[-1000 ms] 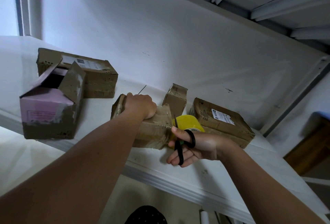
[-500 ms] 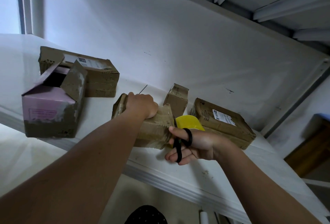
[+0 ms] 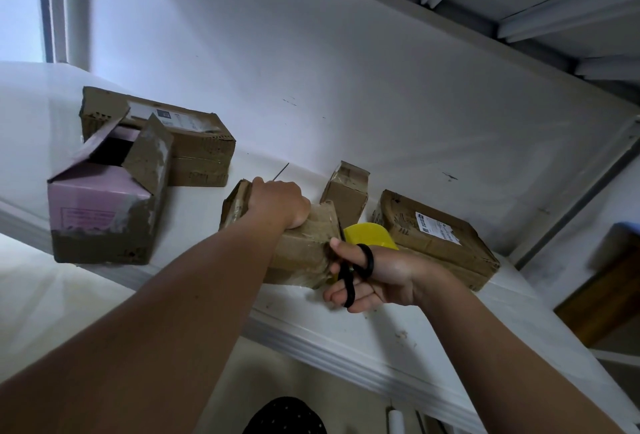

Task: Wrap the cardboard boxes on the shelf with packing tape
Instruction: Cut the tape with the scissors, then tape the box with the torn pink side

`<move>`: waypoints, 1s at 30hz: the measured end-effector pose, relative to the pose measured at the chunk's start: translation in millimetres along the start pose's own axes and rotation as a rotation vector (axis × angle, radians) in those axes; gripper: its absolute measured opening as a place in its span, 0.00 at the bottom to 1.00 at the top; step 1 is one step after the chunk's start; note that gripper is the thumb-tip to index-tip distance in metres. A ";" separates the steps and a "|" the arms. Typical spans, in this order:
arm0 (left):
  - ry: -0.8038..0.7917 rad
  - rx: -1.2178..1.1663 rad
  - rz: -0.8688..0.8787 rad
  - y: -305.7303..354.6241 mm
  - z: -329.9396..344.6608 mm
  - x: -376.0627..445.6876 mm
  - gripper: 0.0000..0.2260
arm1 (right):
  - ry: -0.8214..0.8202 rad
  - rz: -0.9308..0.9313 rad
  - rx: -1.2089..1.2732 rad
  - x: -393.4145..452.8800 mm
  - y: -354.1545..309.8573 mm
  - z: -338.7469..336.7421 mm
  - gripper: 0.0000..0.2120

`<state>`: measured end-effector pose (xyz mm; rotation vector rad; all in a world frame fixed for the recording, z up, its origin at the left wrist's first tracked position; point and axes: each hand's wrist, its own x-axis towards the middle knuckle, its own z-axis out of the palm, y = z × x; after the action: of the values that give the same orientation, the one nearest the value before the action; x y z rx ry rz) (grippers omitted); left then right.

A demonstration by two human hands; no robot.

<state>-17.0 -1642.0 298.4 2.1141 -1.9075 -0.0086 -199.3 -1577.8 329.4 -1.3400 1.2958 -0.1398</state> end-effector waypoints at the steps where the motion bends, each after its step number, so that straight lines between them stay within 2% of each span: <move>1: -0.001 -0.002 -0.003 0.0 0.0 -0.3 0.15 | 0.000 0.001 -0.001 -0.3 -0.4 0.3 0.20; 14: -0.002 -0.031 -0.017 -0.8 -1.9 -2.0 0.14 | 0.108 -0.054 0.034 -3.3 2.2 4.9 0.21; 18: 0.002 -0.041 -0.015 -0.1 -3.4 -2.5 0.13 | 0.127 -0.028 0.013 -25.4 0.0 -12.9 0.24; 21: -0.006 -0.047 -0.015 -0.2 -4.8 -3.1 0.12 | 0.179 -0.124 0.112 -54.5 -5.1 -41.9 0.23; 25: -0.016 -0.042 -0.001 -0.2 -6.1 -3.9 0.14 | 0.234 -0.279 0.299 -81.4 -9.6 -69.5 0.14; 26: -0.013 -0.044 0.005 -0.4 -6.2 -4.2 0.14 | 0.318 -0.271 0.225 -80.0 -6.6 -76.1 0.13; 27: -0.009 -0.050 0.009 -0.8 -6.5 -4.7 0.15 | 0.460 -0.226 0.041 -76.1 -0.5 -82.4 0.13; 29: -0.004 -0.061 0.013 -1.8 -6.7 -5.4 0.16 | 0.769 -0.047 -0.471 -63.7 20.0 -94.5 0.11; 30: -0.002 -0.065 0.014 -2.1 -6.5 -5.4 0.17 | 0.850 0.043 -0.673 -58.6 33.8 -99.3 0.11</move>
<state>-14.3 -1635.2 303.1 2.0592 -1.8964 -0.0688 -313.0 -1586.2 367.2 -1.9170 2.2137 -0.2775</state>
